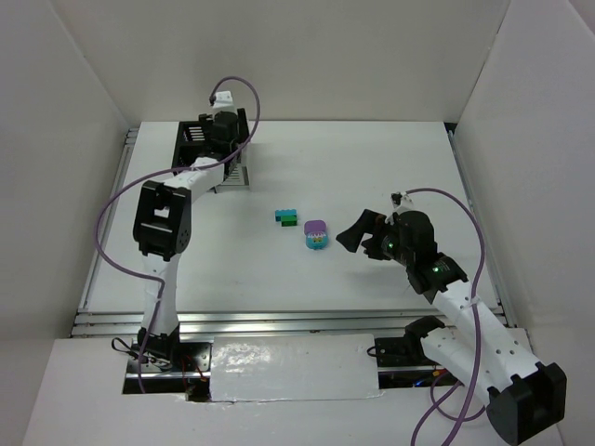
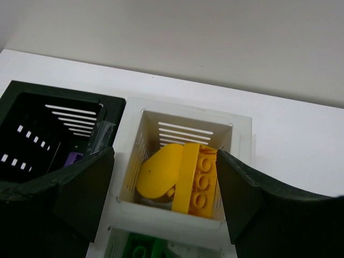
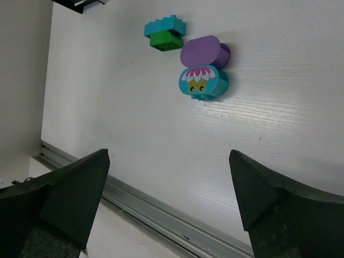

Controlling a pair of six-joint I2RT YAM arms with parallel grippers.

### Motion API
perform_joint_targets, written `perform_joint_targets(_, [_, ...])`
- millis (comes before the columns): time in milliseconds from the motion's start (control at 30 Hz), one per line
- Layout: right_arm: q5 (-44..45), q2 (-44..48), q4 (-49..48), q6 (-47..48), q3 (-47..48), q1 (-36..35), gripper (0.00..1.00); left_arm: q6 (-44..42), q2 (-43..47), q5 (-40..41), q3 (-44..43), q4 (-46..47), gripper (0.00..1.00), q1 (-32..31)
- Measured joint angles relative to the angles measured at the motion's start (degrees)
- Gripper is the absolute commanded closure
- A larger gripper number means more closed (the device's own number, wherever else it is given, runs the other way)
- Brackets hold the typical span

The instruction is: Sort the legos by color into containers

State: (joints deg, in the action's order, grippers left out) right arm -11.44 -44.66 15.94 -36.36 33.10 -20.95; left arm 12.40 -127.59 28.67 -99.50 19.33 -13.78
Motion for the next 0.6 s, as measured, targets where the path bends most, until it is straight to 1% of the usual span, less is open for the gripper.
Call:
perform_joint_targets(100, [-0.04, -0.13, -0.07, -0.04, 0.0, 0.0, 0.0, 1.07, 3.37, -0.22, 3.21, -0.96, 0.09, -0.02])
perform_joint_targets(167, [-0.17, -0.13, -0.15, -0.22, 0.0, 0.0, 0.0, 1.84, 6.97, -0.94, 4.26, -3.89, 0.08, -0.15])
perform_joint_targets(267, [-0.26, -0.13, -0.46, -0.44, 0.0, 0.0, 0.0, 4.7, 13.86, -4.11, 3.43, -11.32, 0.07, -0.2])
perform_joint_targets(400, [-0.24, -0.13, -1.22, -0.72, 0.0, 0.0, 0.0, 10.05, 23.23, -9.49, 0.59, -21.44, 0.04, -1.25])
perform_joint_targets(500, [-0.13, 0.13, -1.33, -0.68, 0.0, 0.0, 0.0, 12.94, 29.42, -10.12, 1.99, -27.26, 0.04, -5.14])
perform_joint_targets(533, [0.0, 0.37, -1.29, -0.63, 0.0, 0.0, 0.0, 13.53, 30.62, -10.16, 2.56, -29.11, 0.04, -7.26])
perform_joint_targets(567, [0.09, 0.76, -1.27, -0.63, 0.0, 0.0, 0.0, 13.88, 31.08, -10.38, 3.08, -30.69, 0.0, -9.57])
perform_joint_targets(600, [0.28, 1.33, -1.25, -0.59, 0.0, 0.0, 0.0, 14.32, 31.04, -10.6, 3.58, -32.44, 0.01, -12.24])
